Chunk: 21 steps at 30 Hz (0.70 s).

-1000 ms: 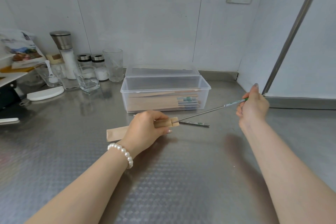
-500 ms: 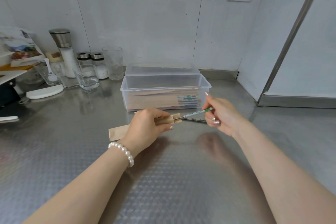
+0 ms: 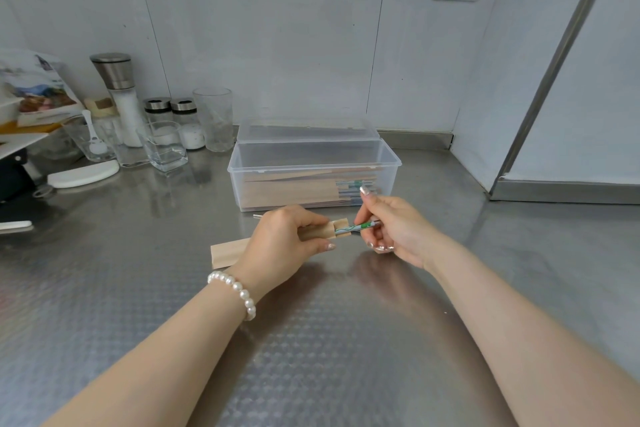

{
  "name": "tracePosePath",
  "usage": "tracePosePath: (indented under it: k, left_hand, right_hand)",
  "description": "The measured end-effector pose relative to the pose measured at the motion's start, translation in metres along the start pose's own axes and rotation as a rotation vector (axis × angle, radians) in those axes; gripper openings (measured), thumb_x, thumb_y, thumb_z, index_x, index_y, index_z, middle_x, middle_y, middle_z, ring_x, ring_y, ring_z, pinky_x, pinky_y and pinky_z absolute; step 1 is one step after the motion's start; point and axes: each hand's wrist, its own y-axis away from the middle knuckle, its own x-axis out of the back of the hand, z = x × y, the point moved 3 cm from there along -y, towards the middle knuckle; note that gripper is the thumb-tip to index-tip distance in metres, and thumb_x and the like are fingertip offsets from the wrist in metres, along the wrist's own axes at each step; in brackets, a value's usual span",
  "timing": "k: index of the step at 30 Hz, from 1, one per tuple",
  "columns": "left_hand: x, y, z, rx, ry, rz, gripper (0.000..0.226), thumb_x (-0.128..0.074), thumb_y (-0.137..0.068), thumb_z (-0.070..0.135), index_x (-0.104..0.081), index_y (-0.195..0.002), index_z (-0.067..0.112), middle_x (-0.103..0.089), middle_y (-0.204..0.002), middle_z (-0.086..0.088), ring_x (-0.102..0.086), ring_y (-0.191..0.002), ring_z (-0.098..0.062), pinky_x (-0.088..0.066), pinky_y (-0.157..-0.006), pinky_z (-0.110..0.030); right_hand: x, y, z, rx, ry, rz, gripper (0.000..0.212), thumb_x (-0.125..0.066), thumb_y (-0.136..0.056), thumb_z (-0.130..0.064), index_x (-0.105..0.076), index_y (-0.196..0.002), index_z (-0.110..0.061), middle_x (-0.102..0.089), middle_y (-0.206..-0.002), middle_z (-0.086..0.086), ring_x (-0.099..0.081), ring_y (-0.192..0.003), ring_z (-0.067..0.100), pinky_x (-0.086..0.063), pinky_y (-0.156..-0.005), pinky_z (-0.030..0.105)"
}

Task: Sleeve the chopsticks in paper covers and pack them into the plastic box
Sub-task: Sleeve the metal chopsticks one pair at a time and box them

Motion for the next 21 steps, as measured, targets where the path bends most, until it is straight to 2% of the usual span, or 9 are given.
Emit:
tracePosePath:
  k: [3,5,8,10,13,16,21]
  left_hand:
    - [0.0,0.0,0.0,0.001,0.006,0.002,0.04,-0.08,-0.065,0.026,-0.07,-0.102,0.017,-0.065,-0.086,0.004,-0.054,-0.078,-0.008,-0.036,-0.069,-0.007]
    - [0.0,0.0,0.0,0.007,0.011,0.001,0.04,-0.08,-0.065,0.026,-0.07,-0.102,0.017,-0.065,-0.086,0.004,-0.055,-0.079,-0.008,-0.039,-0.07,-0.011]
    - [0.002,-0.001,-0.002,0.038,0.015,0.005,0.039,-0.08,-0.065,0.027,-0.07,-0.102,0.018,-0.066,-0.089,0.006,-0.057,-0.084,-0.009,-0.042,-0.077,-0.019]
    - [0.003,-0.001,-0.005,0.067,0.009,0.014,0.039,-0.08,-0.066,0.027,-0.069,-0.102,0.018,-0.068,-0.093,0.005,-0.058,-0.086,-0.009,-0.042,-0.08,-0.02]
    - [0.003,-0.001,-0.009,0.094,-0.008,0.016,0.039,-0.08,-0.066,0.027,-0.069,-0.102,0.019,-0.068,-0.097,0.004,-0.059,-0.089,-0.01,-0.042,-0.081,-0.019]
    - [0.004,-0.001,-0.011,0.111,-0.029,0.013,0.039,-0.079,-0.066,0.028,-0.069,-0.103,0.02,-0.068,-0.098,0.004,-0.059,-0.089,-0.011,-0.042,-0.08,-0.02]
    - [0.004,0.0,-0.01,0.109,-0.036,0.01,0.04,-0.079,-0.067,0.028,-0.068,-0.104,0.02,-0.069,-0.098,0.004,-0.057,-0.086,-0.008,-0.04,-0.078,-0.018]
  right_hand:
    - [0.001,0.001,-0.001,-0.007,0.004,-0.018,0.045,-0.04,-0.094,-0.04,-0.053,-0.069,-0.006,-0.051,-0.04,0.009,-0.037,-0.037,0.018,-0.026,-0.037,0.019]
    - [0.004,0.001,-0.004,0.019,0.043,0.033,0.047,-0.04,-0.094,-0.043,-0.055,-0.069,-0.006,-0.054,-0.043,0.008,-0.041,-0.037,0.018,-0.029,-0.038,0.02]
    - [0.024,-0.001,-0.012,0.184,0.167,0.302,0.044,-0.046,-0.094,-0.038,-0.058,-0.064,-0.007,-0.053,-0.041,0.001,-0.042,-0.033,0.008,-0.033,-0.037,0.017]
    - [0.04,-0.002,-0.015,0.286,0.314,0.414,0.034,-0.057,-0.09,-0.026,-0.061,-0.06,-0.009,-0.052,-0.039,-0.006,-0.04,-0.035,0.003,-0.036,-0.045,0.016]
    - [0.048,-0.002,-0.01,0.215,0.521,0.341,0.004,-0.071,-0.079,-0.01,-0.07,-0.075,-0.009,-0.058,-0.052,-0.011,-0.048,-0.044,-0.002,-0.036,-0.053,0.009]
    - [0.044,-0.003,-0.001,0.113,0.748,0.253,0.015,-0.075,-0.075,-0.009,-0.073,-0.09,-0.01,-0.053,-0.065,-0.011,-0.046,-0.053,0.003,-0.035,-0.05,0.005]
    - [0.042,-0.006,0.003,0.117,0.842,0.221,0.011,-0.075,-0.074,-0.009,-0.076,-0.085,-0.008,-0.05,-0.069,-0.01,-0.045,-0.059,0.004,-0.034,-0.055,0.014]
